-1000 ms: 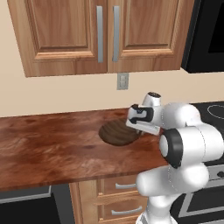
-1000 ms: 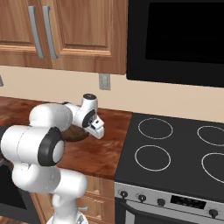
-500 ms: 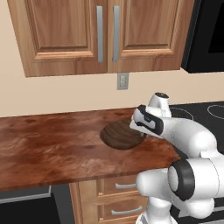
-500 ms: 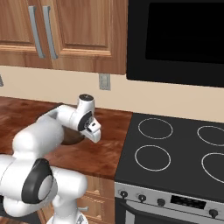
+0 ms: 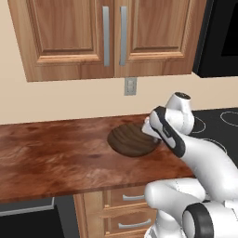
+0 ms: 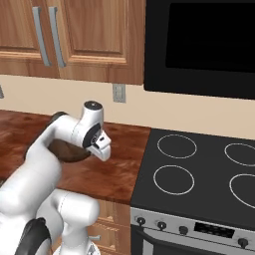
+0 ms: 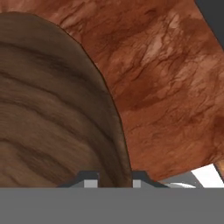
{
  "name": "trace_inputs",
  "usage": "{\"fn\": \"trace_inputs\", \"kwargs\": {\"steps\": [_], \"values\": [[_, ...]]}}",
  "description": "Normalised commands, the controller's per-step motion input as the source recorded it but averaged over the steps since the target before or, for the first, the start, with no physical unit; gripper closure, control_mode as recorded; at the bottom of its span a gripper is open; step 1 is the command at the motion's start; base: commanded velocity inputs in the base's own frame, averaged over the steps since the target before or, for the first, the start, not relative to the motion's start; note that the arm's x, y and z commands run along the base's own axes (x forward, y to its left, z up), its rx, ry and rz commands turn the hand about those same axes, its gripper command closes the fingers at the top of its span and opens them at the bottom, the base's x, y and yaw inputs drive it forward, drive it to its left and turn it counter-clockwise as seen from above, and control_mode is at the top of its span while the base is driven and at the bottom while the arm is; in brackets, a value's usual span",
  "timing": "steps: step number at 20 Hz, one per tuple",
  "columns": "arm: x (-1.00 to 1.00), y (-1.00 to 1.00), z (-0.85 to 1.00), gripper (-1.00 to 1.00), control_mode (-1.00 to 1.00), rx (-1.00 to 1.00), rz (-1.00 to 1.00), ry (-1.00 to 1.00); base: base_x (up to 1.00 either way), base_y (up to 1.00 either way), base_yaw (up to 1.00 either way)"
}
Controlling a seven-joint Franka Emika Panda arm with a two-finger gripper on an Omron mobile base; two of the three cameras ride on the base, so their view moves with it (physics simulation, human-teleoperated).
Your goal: Pick the cup and bowl from the counter and place them on the counter next to the sink.
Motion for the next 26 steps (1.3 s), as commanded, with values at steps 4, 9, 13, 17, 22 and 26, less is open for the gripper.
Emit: {"fn": "trace_inputs", "kwargs": {"steps": [4,9,13,17,22,26], "values": [[-0.41,0.0,0.46,1.0,-1.0,0.04,0.0,0.0,0.0,0.0,0.0],[-0.59,0.0,0.34,1.0,-1.0,0.05,0.0,-0.01,0.0,0.0,0.0],[-0.49,0.01,0.34,1.0,-1.0,0.05,0.01,0.0,0.0,0.0,0.0],[-0.32,0.2,0.35,1.0,-1.0,0.03,0.01,0.0,0.0,0.0,0.0],[-0.22,0.18,0.25,1.0,-1.0,0.01,0.0,0.0,0.0,0.0,0.0],[-0.33,0.11,0.24,1.0,-1.0,0.01,0.0,-0.01,0.0,0.0,0.0]]}}
